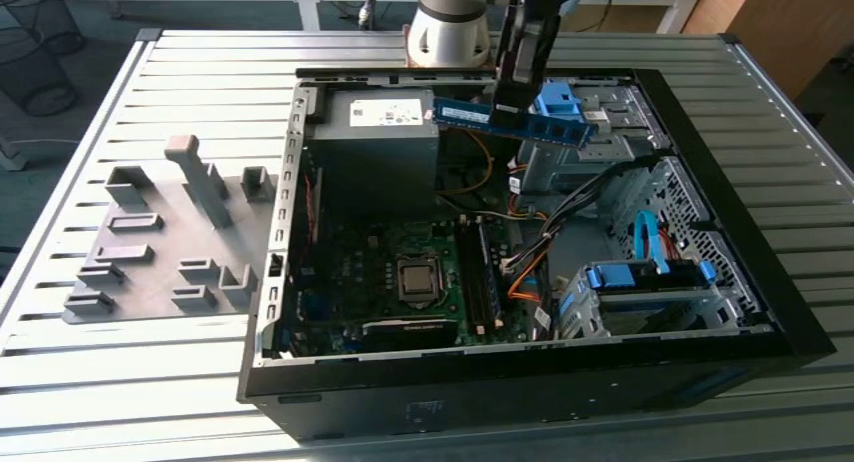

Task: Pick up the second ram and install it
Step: 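Insert the second ram into the second slot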

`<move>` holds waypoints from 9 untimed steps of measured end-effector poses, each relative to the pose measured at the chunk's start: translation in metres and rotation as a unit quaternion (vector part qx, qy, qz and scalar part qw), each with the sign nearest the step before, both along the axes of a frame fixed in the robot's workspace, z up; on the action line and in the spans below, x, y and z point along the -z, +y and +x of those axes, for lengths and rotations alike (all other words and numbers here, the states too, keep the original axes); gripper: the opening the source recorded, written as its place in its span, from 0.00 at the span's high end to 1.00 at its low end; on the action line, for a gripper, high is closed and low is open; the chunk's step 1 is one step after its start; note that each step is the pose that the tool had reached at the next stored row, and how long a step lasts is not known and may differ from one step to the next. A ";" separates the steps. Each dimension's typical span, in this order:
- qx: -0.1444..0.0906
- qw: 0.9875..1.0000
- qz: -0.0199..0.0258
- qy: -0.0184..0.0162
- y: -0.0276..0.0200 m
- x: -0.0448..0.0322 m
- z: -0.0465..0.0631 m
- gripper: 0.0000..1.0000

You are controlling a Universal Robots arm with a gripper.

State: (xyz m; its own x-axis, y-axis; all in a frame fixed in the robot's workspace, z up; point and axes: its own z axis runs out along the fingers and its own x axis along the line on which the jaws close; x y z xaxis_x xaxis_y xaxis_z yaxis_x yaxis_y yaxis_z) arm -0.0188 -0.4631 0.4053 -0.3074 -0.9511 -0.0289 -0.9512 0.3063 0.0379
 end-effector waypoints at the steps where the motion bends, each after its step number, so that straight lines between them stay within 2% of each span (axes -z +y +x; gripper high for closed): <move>1: 0.001 1.000 0.000 0.000 0.0000 0.0000 0.000 0.86; 9: 0.012 1.000 0.000 0.000 0.0000 0.0000 0.000 0.86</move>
